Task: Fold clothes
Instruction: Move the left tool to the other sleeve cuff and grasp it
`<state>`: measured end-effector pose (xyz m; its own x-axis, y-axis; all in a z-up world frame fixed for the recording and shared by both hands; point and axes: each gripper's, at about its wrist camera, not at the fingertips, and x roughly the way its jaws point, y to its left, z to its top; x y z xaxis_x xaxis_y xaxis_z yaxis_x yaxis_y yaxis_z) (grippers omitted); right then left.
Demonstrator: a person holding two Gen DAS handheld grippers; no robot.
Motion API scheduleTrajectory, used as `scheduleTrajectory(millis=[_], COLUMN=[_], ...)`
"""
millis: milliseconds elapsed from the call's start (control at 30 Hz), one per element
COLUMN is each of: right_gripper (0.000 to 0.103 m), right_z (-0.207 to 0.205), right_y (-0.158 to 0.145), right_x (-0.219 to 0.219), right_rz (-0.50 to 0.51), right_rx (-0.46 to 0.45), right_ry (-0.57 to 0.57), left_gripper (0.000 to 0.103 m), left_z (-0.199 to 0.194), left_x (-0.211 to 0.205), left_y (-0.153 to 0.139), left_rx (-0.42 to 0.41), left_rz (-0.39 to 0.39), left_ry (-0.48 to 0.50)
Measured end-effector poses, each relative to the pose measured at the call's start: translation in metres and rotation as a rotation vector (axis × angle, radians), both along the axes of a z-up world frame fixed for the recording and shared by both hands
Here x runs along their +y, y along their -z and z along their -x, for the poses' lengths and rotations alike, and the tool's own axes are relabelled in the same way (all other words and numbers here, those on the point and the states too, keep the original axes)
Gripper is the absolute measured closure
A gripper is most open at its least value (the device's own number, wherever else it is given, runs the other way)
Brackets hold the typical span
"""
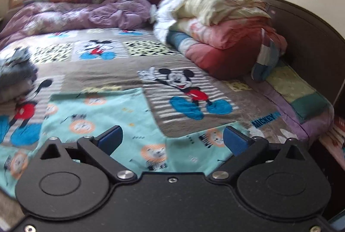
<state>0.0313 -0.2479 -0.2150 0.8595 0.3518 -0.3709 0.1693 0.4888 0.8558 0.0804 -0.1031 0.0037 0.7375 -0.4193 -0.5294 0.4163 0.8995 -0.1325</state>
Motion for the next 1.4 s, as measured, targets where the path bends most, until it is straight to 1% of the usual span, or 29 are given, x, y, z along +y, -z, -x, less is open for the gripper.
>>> scheduleTrajectory(millis=[33, 67, 233, 367, 433, 467, 500, 533, 600, 733, 833, 933, 1033, 1133, 1167, 1200, 1233, 1267, 1300, 1367, 1400], right_gripper=[0.068, 0.07, 0.07, 0.071, 0.072, 0.072, 0.071, 0.071, 0.071, 0.071, 0.071, 0.071, 0.071, 0.071, 0.071, 0.071, 0.071, 0.071, 0.072, 0.072, 0.073], right_z=[0.0, 0.001, 0.006, 0.01, 0.012, 0.013, 0.014, 0.015, 0.017, 0.016, 0.016, 0.016, 0.017, 0.018, 0.018, 0.018, 0.018, 0.018, 0.018, 0.019, 0.02], right_y=[0.0, 0.0, 0.001, 0.003, 0.003, 0.003, 0.003, 0.003, 0.004, 0.006, 0.008, 0.008, 0.009, 0.008, 0.008, 0.008, 0.008, 0.009, 0.009, 0.01, 0.01], right_x=[0.001, 0.001, -0.001, -0.001, -0.001, -0.001, -0.001, -0.001, -0.003, -0.008, -0.012, -0.013, -0.013, -0.011, -0.01, -0.011, -0.011, -0.011, -0.011, -0.011, -0.012], right_rz=[0.033, 0.046, 0.109, 0.159, 0.182, 0.193, 0.204, 0.216, 0.213, 0.171, 0.128, 0.12, 0.123, 0.139, 0.138, 0.133, 0.127, 0.123, 0.121, 0.118, 0.116], right_rx=[-0.009, -0.021, -0.083, -0.13, -0.147, -0.155, -0.164, -0.172, -0.182, -0.192, -0.19, -0.19, -0.192, -0.195, -0.195, -0.196, -0.196, -0.197, -0.199, -0.202, -0.202], right_ry=[-0.006, -0.009, -0.023, -0.033, -0.039, -0.042, -0.045, -0.048, -0.053, -0.054, -0.052, -0.052, -0.049, -0.048, -0.048, -0.047, -0.046, -0.045, -0.044, -0.044, -0.043], left_gripper=[0.003, 0.003, 0.004, 0.007, 0.012, 0.013, 0.014, 0.018, 0.02, 0.029, 0.034, 0.04, 0.04, 0.04, 0.041, 0.044, 0.051, 0.055, 0.06, 0.063, 0.066], left_z=[-0.005, -0.01, -0.022, -0.021, -0.021, -0.021, -0.022, -0.024, -0.028, -0.031, -0.029, -0.027, -0.025, -0.027, -0.028, -0.03, -0.032, -0.035, -0.037, -0.042, -0.046], left_x=[-0.013, -0.027, -0.099, -0.155, -0.179, -0.19, -0.2, -0.209, -0.225, -0.256, -0.274, -0.287, -0.3, -0.315, -0.319, -0.322, -0.325, -0.327, -0.328, -0.33, -0.33], left_y=[0.0, 0.001, 0.025, 0.052, 0.064, 0.07, 0.076, 0.081, 0.092, 0.12, 0.144, 0.167, 0.186, 0.199, 0.202, 0.203, 0.205, 0.206, 0.206, 0.206, 0.205], left_rx=[-0.008, -0.014, -0.039, -0.092, -0.12, -0.129, -0.133, -0.134, -0.133, -0.153, -0.202, -0.253, -0.338, -0.417, -0.431, -0.428, -0.424, -0.42, -0.415, -0.402, -0.392], left_rz=[-0.023, -0.052, -0.242, -0.421, -0.505, -0.543, -0.573, -0.599, -0.651, -0.793, -0.921, -1.035, -1.15, -1.25, -1.274, -1.283, -1.293, -1.299, -1.297, -1.291, -1.282], left_ry=[0.03, 0.06, 0.21, 0.338, 0.391, 0.416, 0.441, 0.462, 0.496, 0.543, 0.564, 0.571, 0.554, 0.512, 0.499, 0.49, 0.482, 0.475, 0.473, 0.466, 0.459])
